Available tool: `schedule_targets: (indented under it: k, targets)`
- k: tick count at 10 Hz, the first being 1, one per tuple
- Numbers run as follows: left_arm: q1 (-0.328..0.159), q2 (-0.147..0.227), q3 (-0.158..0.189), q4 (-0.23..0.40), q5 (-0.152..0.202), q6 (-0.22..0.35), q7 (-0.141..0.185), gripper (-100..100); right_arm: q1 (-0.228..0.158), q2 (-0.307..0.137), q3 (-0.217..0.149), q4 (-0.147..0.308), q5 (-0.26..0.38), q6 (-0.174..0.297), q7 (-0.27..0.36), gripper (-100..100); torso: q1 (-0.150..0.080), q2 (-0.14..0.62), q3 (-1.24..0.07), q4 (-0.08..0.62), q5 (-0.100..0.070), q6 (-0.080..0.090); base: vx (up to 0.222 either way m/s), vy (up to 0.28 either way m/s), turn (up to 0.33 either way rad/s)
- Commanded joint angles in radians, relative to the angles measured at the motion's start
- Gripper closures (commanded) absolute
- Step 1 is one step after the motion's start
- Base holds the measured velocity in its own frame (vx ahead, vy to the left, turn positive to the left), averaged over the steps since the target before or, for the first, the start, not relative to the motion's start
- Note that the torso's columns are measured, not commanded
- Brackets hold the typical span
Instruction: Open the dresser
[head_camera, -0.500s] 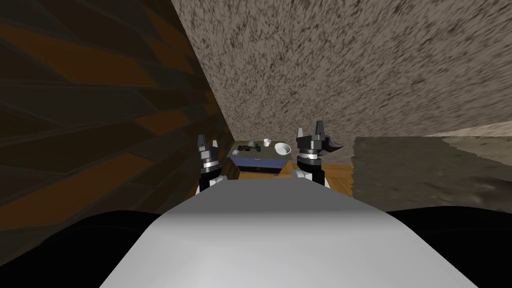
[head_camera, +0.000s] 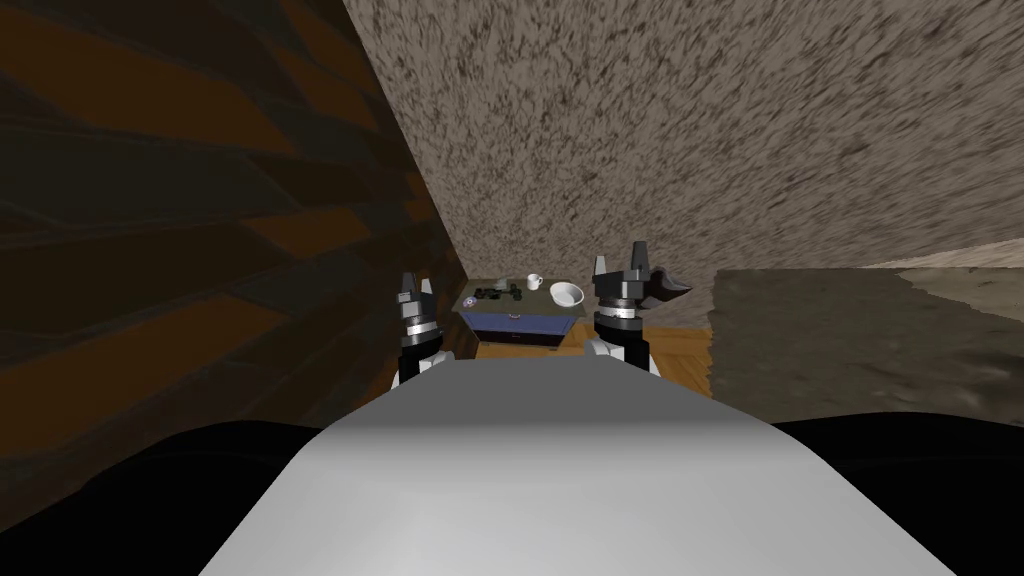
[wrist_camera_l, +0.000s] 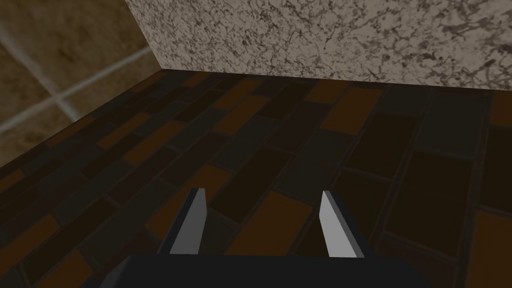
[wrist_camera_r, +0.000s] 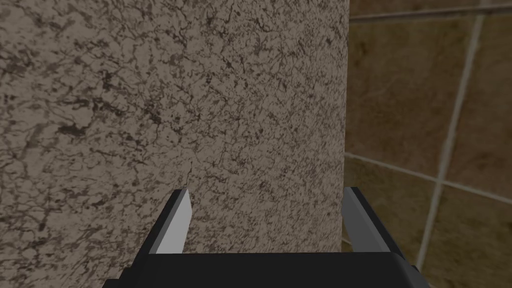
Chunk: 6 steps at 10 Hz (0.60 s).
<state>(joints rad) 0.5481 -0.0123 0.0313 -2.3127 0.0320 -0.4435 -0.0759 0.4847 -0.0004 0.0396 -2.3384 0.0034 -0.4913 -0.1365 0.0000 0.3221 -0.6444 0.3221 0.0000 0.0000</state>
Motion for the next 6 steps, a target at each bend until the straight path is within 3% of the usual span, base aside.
schedule_targets:
  k: [1, 4, 5, 6]
  targets:
    - [0.0, 0.0, 0.0, 0.0, 0.0, 0.0, 0.0, 0, 0.0, 0.0, 0.0, 0.0, 0.0, 0.0, 0.0, 0, 0.0, 0.074, -0.147, 0.074, 0.0, 0.0, 0.0, 0.0, 0.0]
    - [0.0, 0.0, 0.0, 0.0, 0.0, 0.0, 0.0, 0, 0.0, 0.0, 0.0, 0.0, 0.0, 0.0, 0.0, 0, 0.0, 0.296, -0.59, 0.295, 0.0, 0.0, 0.0, 0.0, 0.0]
    - [-0.005, 0.04, 0.0, 0.017, -0.002, -0.008, -0.002, -100, 0.0, 0.0, 0.0, 0.0, 0.0, 0.0, 0.0, 0, 0.0, 0.369, -0.738, 0.369, 0.0, 0.0, 0.009, -0.005, 0.001]
    - [-0.01, 0.066, 0.0, 0.033, -0.003, -0.016, -0.003, -100, 0.0, 0.0, 0.0, 0.0, 0.0, 0.0, 0.0, 0, 0.0, 0.403, -0.807, 0.402, 0.0, 0.0, 0.01, -0.014, 0.0]
